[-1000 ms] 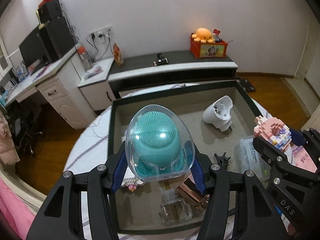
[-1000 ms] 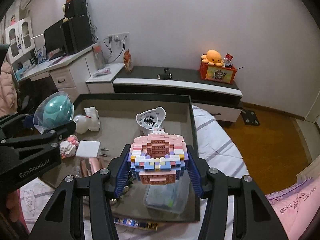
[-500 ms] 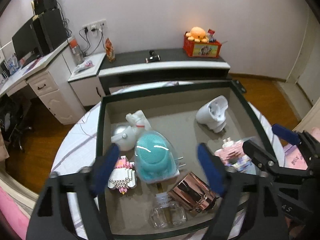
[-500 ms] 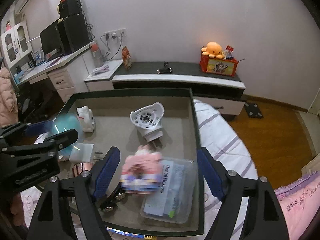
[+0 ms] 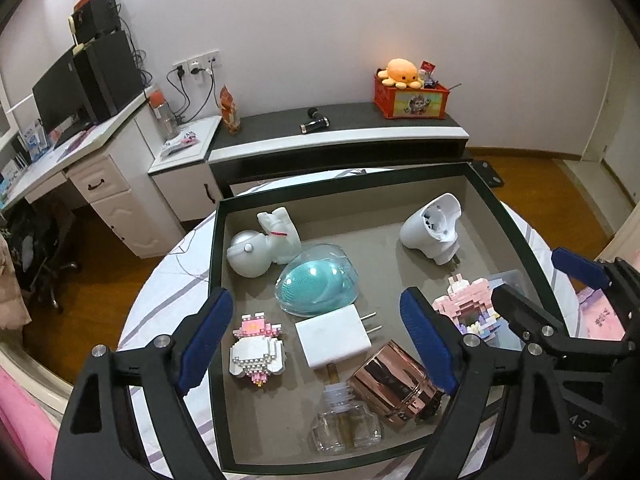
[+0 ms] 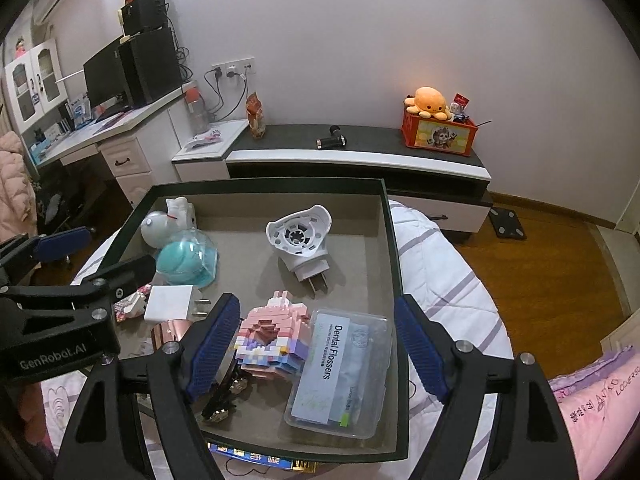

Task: Organize rigid objects
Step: 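Withdraw both tools from the tray toward the blue highlighter and blue-gold box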

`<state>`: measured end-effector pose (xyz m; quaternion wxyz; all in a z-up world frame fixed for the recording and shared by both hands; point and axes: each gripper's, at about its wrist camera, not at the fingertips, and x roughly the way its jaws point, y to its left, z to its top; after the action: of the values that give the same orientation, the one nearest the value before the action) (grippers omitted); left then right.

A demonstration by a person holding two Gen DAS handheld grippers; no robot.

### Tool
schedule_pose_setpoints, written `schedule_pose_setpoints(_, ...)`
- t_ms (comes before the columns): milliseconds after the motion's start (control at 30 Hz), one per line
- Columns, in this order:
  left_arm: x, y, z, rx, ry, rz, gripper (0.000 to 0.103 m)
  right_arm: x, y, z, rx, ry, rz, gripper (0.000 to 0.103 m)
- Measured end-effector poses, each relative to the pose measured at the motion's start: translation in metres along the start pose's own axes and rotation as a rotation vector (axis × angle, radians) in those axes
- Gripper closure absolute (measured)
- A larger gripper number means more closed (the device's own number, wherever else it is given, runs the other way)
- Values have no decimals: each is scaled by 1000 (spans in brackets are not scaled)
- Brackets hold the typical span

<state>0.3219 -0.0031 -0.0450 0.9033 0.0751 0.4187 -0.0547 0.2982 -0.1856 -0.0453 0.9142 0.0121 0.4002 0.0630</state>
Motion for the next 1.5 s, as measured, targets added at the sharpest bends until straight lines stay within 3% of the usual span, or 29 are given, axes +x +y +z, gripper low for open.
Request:
schedule_pose_setpoints(200,-9,-2,-3,0,-13,2,16,-11,2,-3,-2,-15,-2,22)
schedule_pose_setpoints(433,-41,3,-14,-20,-82,45,16,-46,0,-8,6,-65,-6,22)
schedule_pose_setpoints(667,-95,8,-35,-42,-165,72,15,-102,7,-22,-18,-149,-10,22)
schedule_pose_setpoints(1133,-212,11,-114,-98,-403,130,1,-220,21,-83,-70,-328,-50,22)
schedule_pose_setpoints(1500,-242,-2,-149,-93,-419,110,0,-256,28,-126,-71,-355,-34,22)
